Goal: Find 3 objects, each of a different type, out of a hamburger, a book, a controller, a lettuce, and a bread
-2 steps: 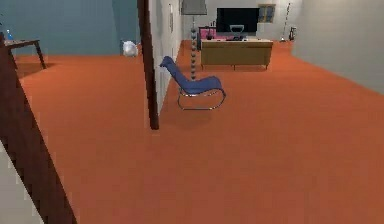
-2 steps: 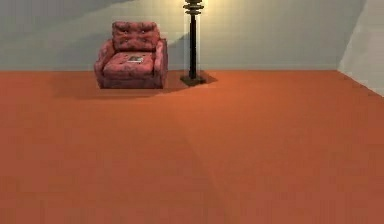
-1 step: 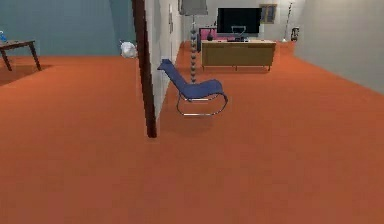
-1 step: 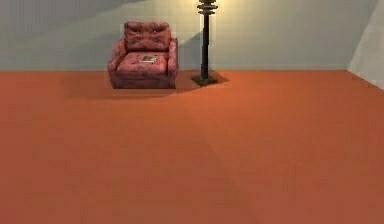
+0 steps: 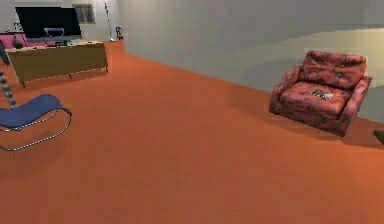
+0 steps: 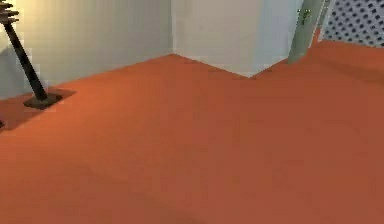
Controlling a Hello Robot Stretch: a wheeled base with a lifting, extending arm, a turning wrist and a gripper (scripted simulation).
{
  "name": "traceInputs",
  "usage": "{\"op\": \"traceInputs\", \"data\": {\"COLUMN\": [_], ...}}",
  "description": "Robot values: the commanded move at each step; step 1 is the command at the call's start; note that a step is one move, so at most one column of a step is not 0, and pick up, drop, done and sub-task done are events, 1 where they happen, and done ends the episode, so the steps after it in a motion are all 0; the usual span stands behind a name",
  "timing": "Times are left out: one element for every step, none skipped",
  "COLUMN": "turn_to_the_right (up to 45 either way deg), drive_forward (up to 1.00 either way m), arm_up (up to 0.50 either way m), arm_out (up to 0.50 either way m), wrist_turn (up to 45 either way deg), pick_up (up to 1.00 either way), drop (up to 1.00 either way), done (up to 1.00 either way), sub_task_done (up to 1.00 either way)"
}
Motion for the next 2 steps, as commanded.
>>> {"op": "traceInputs", "data": {"turn_to_the_right": [45.0,0.0], "drive_forward": [0.00,0.10], "arm_up": [0.00,0.00], "arm_out": [0.00,0.00], "wrist_turn": [0.0,0.0], "pick_up": [0.00,0.00], "drop": [0.00,0.00], "done": [0.00,0.00], "sub_task_done": [0.00,0.00]}}
